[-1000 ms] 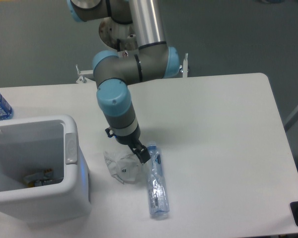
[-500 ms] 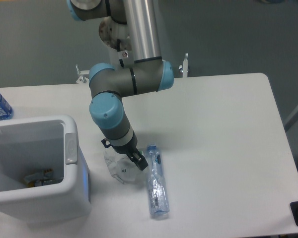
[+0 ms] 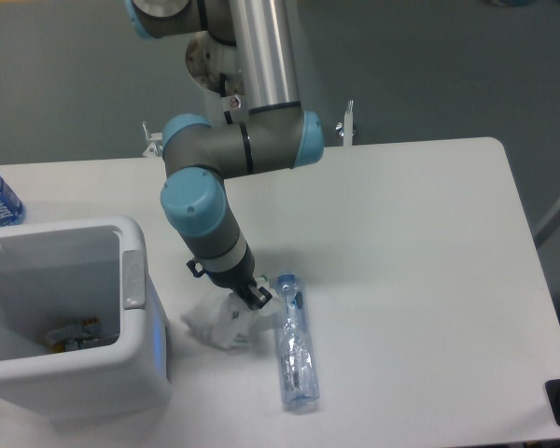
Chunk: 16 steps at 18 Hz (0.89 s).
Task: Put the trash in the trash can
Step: 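Lower the gripper onto the crumpled white tissue and close on it, then lift the tissue and carry it over the white trash bin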
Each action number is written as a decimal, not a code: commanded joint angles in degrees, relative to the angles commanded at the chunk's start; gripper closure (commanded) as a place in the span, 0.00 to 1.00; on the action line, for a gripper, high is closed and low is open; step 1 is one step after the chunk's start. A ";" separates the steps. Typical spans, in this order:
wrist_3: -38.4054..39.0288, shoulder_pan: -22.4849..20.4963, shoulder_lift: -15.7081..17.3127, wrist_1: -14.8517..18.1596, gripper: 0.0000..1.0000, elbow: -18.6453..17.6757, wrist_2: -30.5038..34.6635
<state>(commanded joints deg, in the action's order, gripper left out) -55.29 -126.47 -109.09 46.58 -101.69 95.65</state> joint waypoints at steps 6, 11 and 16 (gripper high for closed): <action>11.33 -7.29 6.86 0.09 0.97 4.47 -14.25; 21.09 -11.08 13.45 -0.09 0.94 5.63 -21.72; 30.49 -11.35 16.98 -0.35 0.94 9.48 -26.66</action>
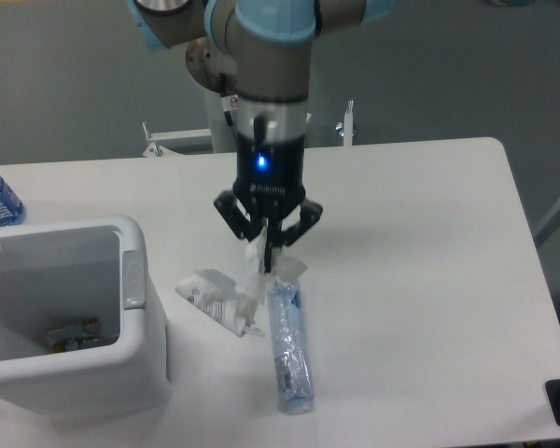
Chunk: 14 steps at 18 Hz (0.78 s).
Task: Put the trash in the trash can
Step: 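Lift the tissue and carry it over the white trash bin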
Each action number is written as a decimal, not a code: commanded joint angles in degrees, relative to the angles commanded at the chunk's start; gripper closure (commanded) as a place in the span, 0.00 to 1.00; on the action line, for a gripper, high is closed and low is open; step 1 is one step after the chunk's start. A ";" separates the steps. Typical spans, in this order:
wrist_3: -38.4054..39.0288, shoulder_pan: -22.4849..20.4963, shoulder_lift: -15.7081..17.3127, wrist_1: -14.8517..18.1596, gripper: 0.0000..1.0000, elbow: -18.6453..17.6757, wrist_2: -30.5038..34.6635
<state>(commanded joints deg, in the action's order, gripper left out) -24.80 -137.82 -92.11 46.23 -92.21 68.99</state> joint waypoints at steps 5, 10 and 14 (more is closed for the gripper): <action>7.05 8.23 -2.54 -0.09 0.93 4.41 -0.35; 8.72 15.28 -4.03 -0.09 0.77 3.62 -0.44; 8.72 16.61 -4.39 -0.09 0.00 3.53 -0.18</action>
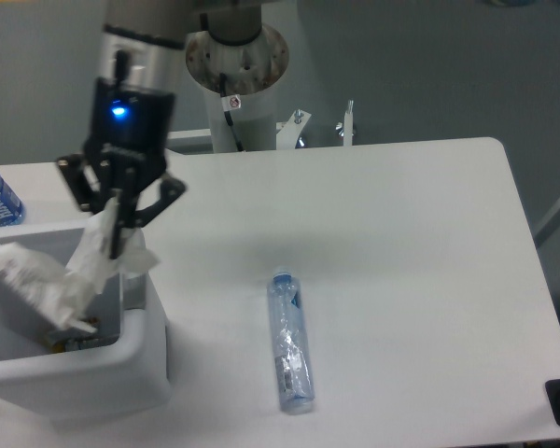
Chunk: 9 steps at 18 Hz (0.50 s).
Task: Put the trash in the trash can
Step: 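Lift the tissue and carry it over the white trash bin, then open the gripper to drop the tissue into the bin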
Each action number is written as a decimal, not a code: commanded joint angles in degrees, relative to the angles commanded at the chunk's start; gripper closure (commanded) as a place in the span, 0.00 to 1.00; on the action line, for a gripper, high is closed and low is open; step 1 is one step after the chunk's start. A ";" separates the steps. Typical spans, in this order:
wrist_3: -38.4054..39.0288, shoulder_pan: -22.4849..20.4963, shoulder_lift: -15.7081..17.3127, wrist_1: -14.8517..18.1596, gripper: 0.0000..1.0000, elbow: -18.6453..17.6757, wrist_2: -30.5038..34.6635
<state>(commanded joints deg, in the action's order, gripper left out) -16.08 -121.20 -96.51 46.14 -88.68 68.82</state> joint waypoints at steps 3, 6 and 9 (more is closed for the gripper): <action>0.35 0.00 0.62 0.09 0.00 0.35 0.18; 0.44 -0.61 0.53 0.09 0.00 0.79 0.26; 0.88 -5.08 0.53 0.09 0.00 0.79 0.18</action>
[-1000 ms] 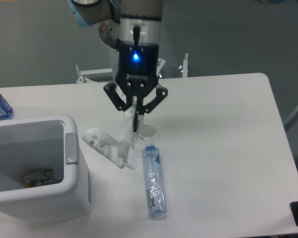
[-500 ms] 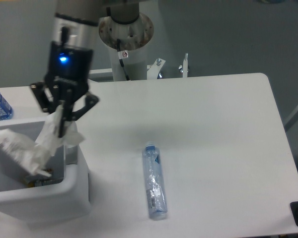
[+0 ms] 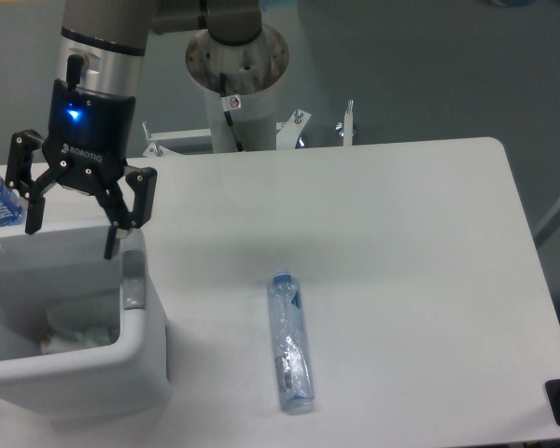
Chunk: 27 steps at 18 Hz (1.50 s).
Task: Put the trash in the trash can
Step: 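Open the gripper to drop the tissue into the bin, then move the open gripper over the clear plastic water bottle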
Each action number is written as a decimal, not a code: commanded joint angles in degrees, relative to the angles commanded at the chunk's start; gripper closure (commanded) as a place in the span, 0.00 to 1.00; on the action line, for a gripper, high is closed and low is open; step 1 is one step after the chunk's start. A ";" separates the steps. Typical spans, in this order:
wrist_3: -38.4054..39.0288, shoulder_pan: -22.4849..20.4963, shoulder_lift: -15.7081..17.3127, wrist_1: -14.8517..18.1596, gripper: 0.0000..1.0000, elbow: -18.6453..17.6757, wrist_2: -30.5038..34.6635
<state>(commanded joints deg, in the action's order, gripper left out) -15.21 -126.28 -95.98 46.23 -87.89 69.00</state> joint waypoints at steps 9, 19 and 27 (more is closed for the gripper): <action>2.55 -12.05 -4.03 0.00 0.00 0.17 0.00; 1.50 -17.60 -21.08 -0.09 0.00 7.82 2.81; -7.55 -15.67 -28.91 0.00 0.00 6.94 6.85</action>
<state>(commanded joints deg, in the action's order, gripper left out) -22.76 -141.95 -124.88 46.23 -80.95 75.85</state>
